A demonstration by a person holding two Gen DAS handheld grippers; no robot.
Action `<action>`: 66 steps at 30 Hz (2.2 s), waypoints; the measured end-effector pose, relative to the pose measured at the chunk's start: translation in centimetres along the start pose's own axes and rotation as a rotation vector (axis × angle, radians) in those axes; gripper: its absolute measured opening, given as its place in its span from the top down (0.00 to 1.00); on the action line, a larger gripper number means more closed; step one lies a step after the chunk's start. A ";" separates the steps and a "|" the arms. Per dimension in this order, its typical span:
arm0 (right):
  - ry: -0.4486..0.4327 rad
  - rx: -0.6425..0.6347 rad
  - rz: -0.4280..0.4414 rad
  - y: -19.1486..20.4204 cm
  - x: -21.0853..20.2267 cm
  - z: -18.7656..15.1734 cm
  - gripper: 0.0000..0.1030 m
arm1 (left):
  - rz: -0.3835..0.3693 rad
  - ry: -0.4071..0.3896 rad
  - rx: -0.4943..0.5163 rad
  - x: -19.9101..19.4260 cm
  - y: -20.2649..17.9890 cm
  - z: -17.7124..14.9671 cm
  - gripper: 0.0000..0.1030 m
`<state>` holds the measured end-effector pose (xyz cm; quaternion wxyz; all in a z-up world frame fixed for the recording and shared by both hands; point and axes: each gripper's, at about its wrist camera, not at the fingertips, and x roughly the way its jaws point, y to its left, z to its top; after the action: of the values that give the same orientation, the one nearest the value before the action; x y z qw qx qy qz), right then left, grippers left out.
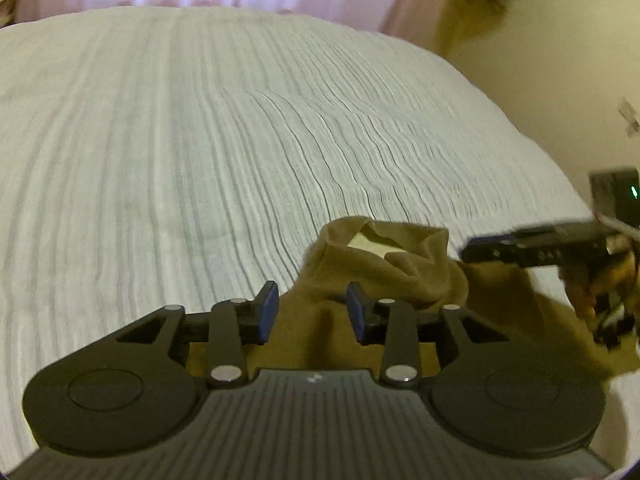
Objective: Fold clothes
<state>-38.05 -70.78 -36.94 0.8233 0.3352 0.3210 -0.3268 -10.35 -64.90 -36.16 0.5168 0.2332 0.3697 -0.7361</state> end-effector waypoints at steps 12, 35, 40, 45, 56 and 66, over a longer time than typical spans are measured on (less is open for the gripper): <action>-0.118 0.118 0.201 -2.4 2.7 0.6 0.94 | -0.149 -0.114 -0.107 3.6 2.2 1.6 0.97; -0.070 -0.039 -0.155 2.9 -2.5 -7.1 0.71 | 0.071 -0.033 0.005 -1.2 -1.8 -6.7 0.99; -0.140 0.082 -0.418 -0.3 -5.3 -8.3 0.75 | 0.248 -0.191 -0.246 -4.9 1.9 -6.4 1.00; -0.162 0.165 -0.392 0.3 -7.7 -9.6 0.73 | 0.163 -0.163 -0.336 -9.2 2.6 -8.1 0.90; -0.177 0.184 -0.314 -1.0 -7.7 -8.9 0.35 | 0.103 -0.100 -0.244 -5.5 2.0 -7.6 0.80; -0.173 0.231 -0.208 -4.2 -4.3 -8.7 0.98 | 0.114 -0.131 -0.243 -2.8 3.4 -7.3 0.95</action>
<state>-46.40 -65.09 -40.10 0.7655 0.3632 0.2422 -0.4726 -6.45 -58.17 -39.61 0.6052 0.1411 0.4077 -0.6690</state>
